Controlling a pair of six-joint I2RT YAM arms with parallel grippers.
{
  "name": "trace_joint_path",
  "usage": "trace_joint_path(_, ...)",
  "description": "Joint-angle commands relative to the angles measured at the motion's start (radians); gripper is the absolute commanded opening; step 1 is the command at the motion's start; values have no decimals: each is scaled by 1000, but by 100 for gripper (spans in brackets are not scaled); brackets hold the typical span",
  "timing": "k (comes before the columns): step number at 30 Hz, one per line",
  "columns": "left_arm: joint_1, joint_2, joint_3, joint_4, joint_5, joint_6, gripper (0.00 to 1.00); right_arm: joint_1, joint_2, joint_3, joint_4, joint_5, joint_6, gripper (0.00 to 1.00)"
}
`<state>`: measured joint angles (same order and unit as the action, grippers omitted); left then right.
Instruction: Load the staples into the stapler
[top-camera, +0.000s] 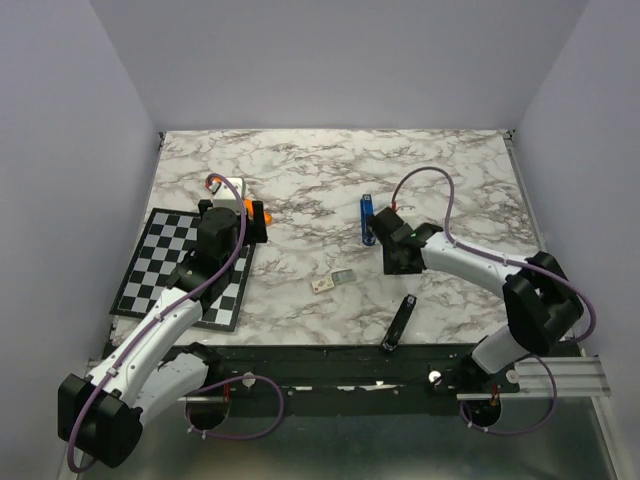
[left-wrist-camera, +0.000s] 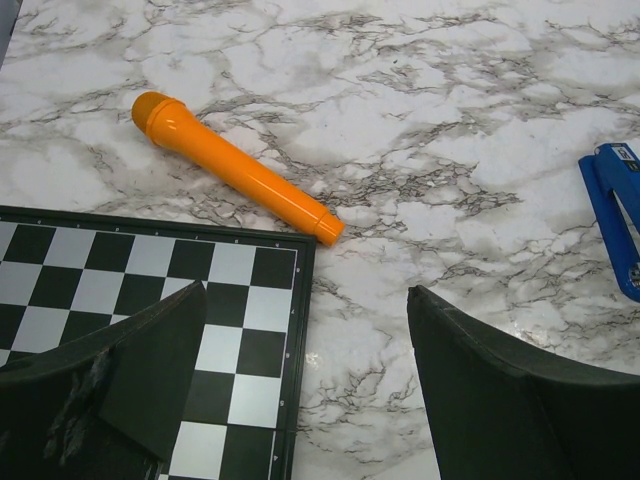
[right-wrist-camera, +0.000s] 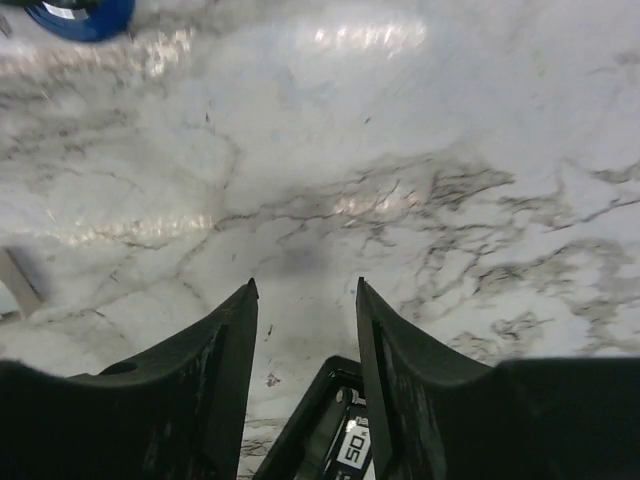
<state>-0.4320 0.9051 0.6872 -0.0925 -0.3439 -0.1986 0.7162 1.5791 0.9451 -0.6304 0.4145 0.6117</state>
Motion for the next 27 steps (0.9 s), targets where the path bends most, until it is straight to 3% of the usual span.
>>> trace_joint_path(1, 4, -14, 0, 5, -7, -7, 89, -44, -105, 107, -81, 64, -37, 55)
trace_joint_path(6, 4, -21, -2, 5, -13, -4, 89, -49, -163, 143, -279, -11, 95, 76)
trace_joint_path(9, 4, -21, 0, 5, -24, 2, 89, -49, -204, 72, -363, -113, 170, 78)
trace_joint_path(17, 4, -6, 2, 11, -12, 2, 89, -49, -292, -141, -336, -264, 227, 73)
trace_joint_path(23, -8, 0, 3, 8, -6, -1, 89, -49, -229, -158, -246, -329, 207, 68)
trace_joint_path(27, -17, -6, 0, 5, -15, 2, 89, -61, -177, -155, -213, -329, 207, 58)
